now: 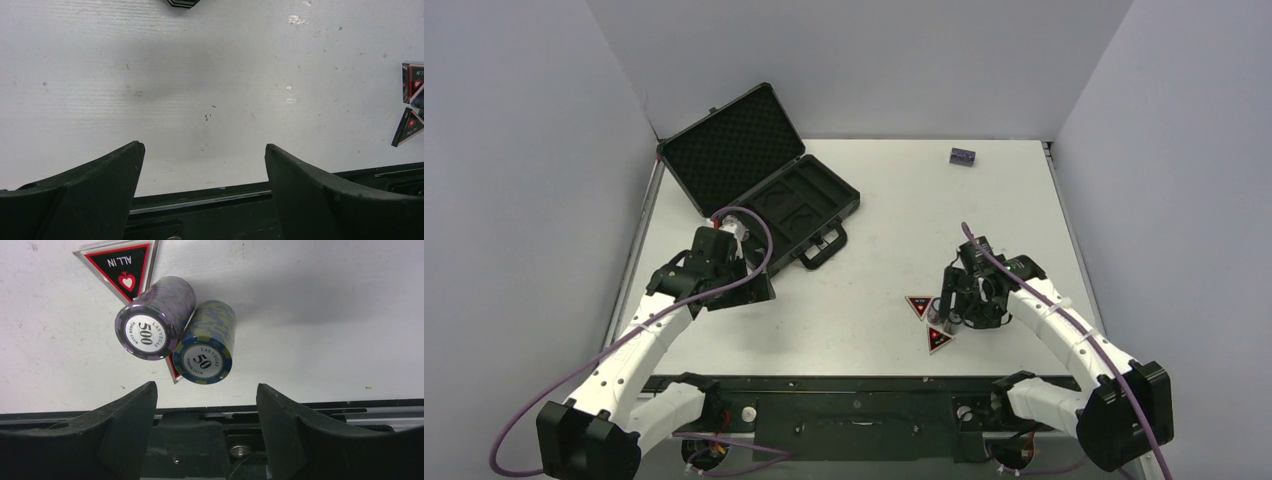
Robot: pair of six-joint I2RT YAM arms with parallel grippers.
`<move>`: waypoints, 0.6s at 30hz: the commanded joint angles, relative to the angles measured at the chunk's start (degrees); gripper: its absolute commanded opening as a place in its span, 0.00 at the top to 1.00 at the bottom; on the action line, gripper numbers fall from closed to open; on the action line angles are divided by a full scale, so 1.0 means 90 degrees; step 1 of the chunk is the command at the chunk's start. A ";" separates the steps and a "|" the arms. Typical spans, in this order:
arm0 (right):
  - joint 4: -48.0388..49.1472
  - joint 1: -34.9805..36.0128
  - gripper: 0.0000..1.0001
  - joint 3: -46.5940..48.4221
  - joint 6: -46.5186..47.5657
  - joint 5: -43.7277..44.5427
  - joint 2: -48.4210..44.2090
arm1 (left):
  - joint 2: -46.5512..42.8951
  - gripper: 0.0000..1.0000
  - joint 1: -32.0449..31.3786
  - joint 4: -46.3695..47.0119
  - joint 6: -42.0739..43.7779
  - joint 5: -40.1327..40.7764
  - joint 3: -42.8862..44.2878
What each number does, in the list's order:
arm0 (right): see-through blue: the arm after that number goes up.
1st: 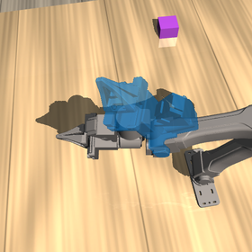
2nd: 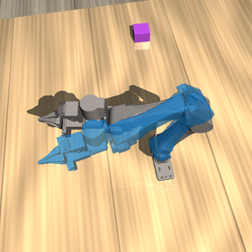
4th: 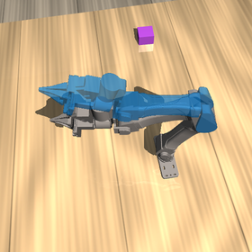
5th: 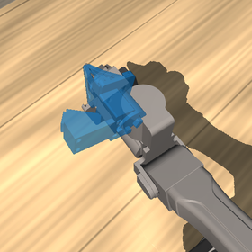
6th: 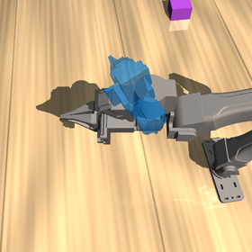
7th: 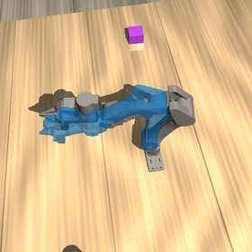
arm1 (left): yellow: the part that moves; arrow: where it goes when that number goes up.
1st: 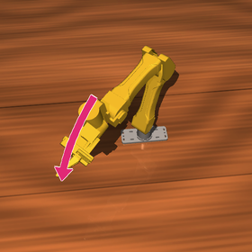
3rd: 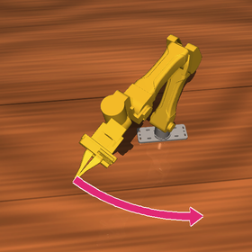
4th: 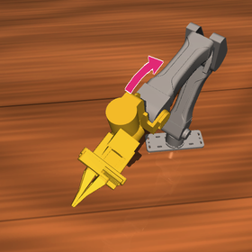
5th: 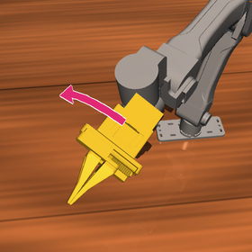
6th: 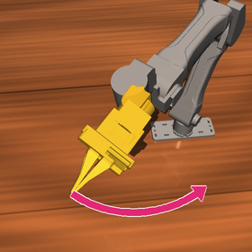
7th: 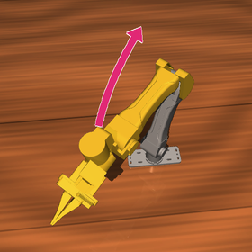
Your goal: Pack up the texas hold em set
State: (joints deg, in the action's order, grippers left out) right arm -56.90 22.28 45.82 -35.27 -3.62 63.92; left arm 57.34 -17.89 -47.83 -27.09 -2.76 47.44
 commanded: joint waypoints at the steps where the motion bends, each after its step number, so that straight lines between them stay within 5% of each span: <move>1: 0.0467 0.0053 0.33 -0.0064 -0.0097 0.0369 0.0176 | -0.0068 0.11 -0.0045 0.0065 -0.0090 0.0178 0.0022; 18: 0.0901 0.0030 0.48 -0.0117 -0.0116 0.0684 0.0719 | -0.0293 0.11 -0.0072 0.0140 -0.0193 0.0435 -0.0076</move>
State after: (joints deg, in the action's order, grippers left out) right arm -51.24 22.35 44.23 -36.07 -0.25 68.64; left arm 55.55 -18.28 -47.77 -28.32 0.03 46.57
